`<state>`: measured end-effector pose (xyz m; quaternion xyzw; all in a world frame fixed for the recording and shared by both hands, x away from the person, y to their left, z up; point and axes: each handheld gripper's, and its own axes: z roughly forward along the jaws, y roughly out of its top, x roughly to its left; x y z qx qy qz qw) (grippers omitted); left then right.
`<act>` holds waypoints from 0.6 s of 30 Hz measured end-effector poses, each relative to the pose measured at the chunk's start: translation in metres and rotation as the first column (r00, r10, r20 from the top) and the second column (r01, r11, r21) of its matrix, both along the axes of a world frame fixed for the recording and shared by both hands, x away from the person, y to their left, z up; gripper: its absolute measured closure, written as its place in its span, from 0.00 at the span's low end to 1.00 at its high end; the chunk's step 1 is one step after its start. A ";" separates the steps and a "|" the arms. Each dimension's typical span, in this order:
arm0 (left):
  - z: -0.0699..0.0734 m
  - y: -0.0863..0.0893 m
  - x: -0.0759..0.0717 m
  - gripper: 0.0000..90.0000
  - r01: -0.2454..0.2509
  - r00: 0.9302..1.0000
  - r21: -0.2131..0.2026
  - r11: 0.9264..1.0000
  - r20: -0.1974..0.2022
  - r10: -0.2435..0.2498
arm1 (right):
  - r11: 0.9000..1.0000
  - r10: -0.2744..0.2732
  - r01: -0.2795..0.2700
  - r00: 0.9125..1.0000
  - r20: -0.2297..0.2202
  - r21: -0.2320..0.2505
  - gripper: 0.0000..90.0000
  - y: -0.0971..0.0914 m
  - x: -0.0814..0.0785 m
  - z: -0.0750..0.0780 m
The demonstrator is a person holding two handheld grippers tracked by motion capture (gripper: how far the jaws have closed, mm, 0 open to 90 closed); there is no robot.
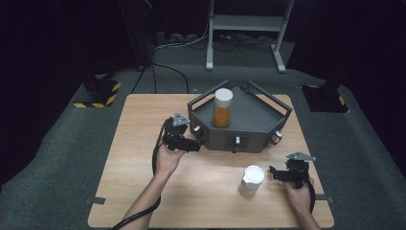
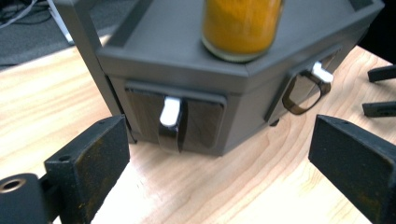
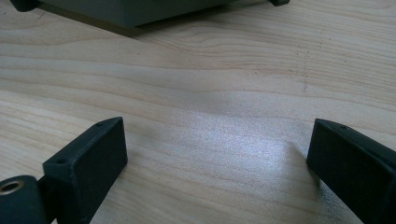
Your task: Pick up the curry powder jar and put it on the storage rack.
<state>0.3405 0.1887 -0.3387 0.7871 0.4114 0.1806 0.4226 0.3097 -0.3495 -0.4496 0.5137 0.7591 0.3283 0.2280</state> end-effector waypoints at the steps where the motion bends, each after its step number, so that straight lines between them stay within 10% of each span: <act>1: 0.000 0.000 0.000 0.06 0.000 1.000 0.000 1.000 0.000 0.000 | 1.000 0.000 0.000 1.000 0.000 0.000 0.05 0.000 0.000 0.000; 18: -0.060 -0.019 -0.025 0.07 0.022 0.999 0.059 0.998 -0.032 -0.020 | 1.000 0.000 0.000 1.000 0.000 -0.002 0.05 0.000 0.000 0.000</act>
